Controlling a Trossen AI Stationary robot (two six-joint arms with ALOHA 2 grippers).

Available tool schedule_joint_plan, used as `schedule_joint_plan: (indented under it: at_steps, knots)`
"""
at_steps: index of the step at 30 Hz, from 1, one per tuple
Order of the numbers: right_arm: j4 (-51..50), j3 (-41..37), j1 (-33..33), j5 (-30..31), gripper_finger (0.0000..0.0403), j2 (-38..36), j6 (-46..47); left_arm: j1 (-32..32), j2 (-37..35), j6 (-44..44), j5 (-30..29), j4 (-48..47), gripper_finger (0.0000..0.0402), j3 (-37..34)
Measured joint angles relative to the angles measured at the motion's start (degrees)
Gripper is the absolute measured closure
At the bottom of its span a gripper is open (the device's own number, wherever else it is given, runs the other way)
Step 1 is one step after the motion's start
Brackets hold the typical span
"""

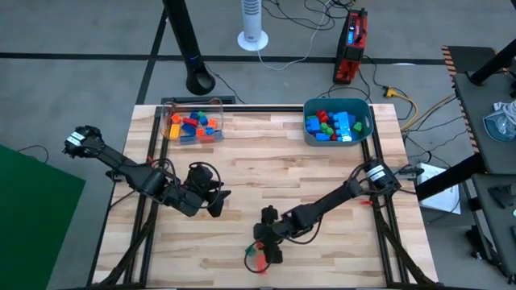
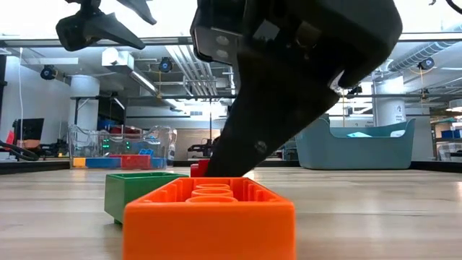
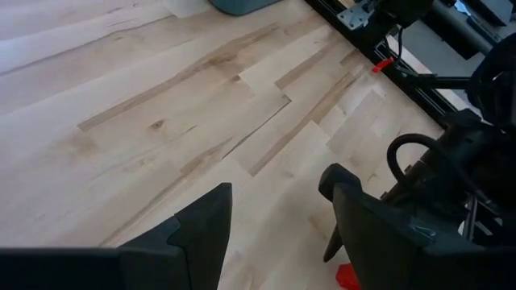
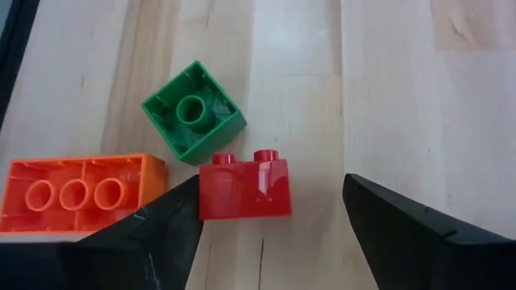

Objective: Sort blocks by size
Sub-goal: Put the small red game piece into the transparent bin

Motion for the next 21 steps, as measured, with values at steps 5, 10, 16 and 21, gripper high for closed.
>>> schedule_joint_plan:
  at_steps: [5,10,16,21]
  knots:
    - [0.4,0.0,0.0,0.0,0.0133,0.6,-1.9,0.0,0.0,0.0,0.0,0.0,0.0199,0.0]
    - [2.1,0.0,0.0,-0.1,0.015,0.6,-4.3,0.0,0.0,0.0,0.0,0.0,0.0199,0.0]
    - [3.3,0.0,0.0,-0.1,0.0177,0.6,-5.3,0.0,0.0,0.0,0.0,0.0,0.0199,0.0]
    - [3.1,0.0,0.0,-0.5,0.0202,0.6,-5.2,0.0,0.0,0.2,0.0,0.0,0.0199,0.0]
